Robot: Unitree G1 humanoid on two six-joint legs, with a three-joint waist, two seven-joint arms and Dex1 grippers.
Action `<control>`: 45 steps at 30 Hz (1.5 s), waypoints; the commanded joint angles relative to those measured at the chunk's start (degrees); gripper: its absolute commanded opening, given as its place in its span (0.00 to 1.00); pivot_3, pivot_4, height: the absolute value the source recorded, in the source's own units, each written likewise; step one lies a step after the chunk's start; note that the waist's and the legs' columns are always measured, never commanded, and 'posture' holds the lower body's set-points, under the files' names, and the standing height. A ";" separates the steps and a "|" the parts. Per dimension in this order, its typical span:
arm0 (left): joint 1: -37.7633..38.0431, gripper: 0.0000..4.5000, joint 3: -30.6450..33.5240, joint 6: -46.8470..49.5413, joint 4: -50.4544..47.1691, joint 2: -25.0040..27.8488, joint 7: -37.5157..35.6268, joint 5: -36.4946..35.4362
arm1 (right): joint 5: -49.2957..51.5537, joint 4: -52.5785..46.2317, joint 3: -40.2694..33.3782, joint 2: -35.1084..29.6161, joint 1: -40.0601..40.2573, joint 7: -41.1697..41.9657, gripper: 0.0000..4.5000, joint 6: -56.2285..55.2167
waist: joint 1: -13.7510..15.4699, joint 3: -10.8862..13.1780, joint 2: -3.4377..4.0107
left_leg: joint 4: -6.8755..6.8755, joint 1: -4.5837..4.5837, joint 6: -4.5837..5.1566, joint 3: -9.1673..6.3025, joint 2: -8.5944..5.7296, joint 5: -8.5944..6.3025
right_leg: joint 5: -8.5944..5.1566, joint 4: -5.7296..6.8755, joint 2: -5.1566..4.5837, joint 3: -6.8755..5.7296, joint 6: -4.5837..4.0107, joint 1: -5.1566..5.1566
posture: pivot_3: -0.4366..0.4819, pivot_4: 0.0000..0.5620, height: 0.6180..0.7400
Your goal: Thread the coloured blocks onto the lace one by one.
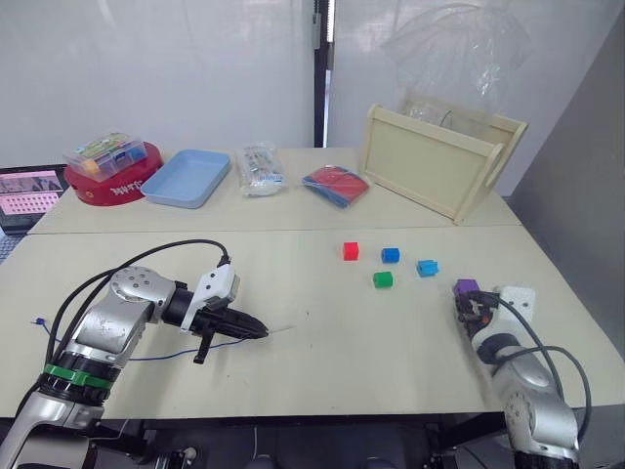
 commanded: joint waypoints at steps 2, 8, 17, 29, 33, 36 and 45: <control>-1.17 0.00 0.61 -0.57 0.50 0.11 0.12 -0.25 | -0.51 -25.05 12.57 1.64 8.36 -1.98 0.25 6.95 | -0.19 0.00 0.00 | -0.03 -0.05 0.00 -0.01 0.01 0.00 | 0.00 0.05 0.02 0.01 0.00 -0.11 | 0.48 0.27 1.00; -1.51 0.00 -0.17 -0.23 0.58 0.17 -0.57 -0.28 | -5.24 -33.58 31.27 4.38 15.65 -6.37 0.25 13.26 | 0.00 0.00 -0.06 | 0.02 -0.21 0.00 -0.02 0.00 0.00 | 0.00 0.07 0.02 0.04 -0.01 -0.27 | 0.48 0.27 1.00; -3.50 0.00 -0.45 0.18 1.34 1.93 -2.51 -0.07 | -9.56 -16.30 36.72 8.28 13.50 -5.33 0.25 6.00 | -0.09 0.04 -0.33 | -0.01 -0.25 -0.01 -0.03 0.05 0.00 | 0.00 0.12 0.08 0.02 -0.01 -0.41 | 0.48 0.27 1.00; -2.10 0.00 0.04 1.39 -0.60 2.55 -1.93 -0.88 | -5.11 -24.68 31.38 -4.93 9.96 10.75 0.92 6.05 | -0.13 0.06 -0.36 | 0.09 -0.30 -0.01 0.00 0.01 0.00 | -0.01 0.43 0.04 0.06 -0.03 -0.55 | 0.48 0.27 1.00; -0.36 0.00 0.37 1.74 -2.24 1.96 -0.74 -1.27 | -0.95 -18.49 27.04 -16.40 2.46 24.80 0.99 4.99 | -0.12 0.09 -0.37 | 0.12 -0.28 0.00 0.02 0.03 0.01 | -0.01 0.44 0.06 0.06 -0.03 -0.54 | 0.48 0.27 1.00; 0.52 0.00 0.66 2.45 -3.60 1.46 0.25 -1.85 | 0.44 -11.14 27.62 -21.76 -4.78 35.26 0.99 1.45 | -0.08 0.15 -0.46 | 0.18 -0.29 0.00 0.03 0.03 0.00 | -0.01 0.42 0.06 0.06 -0.03 -0.51 | 0.48 0.27 1.00; 2.49 0.00 0.82 3.48 -6.07 1.08 1.90 -2.58 | -5.68 13.69 36.69 -23.57 -26.71 56.83 0.99 -11.37 | -0.17 0.19 -0.48 | 0.33 -0.33 0.00 0.04 0.04 0.01 | -0.01 0.48 0.06 0.05 -0.03 -0.52 | 0.48 0.27 1.00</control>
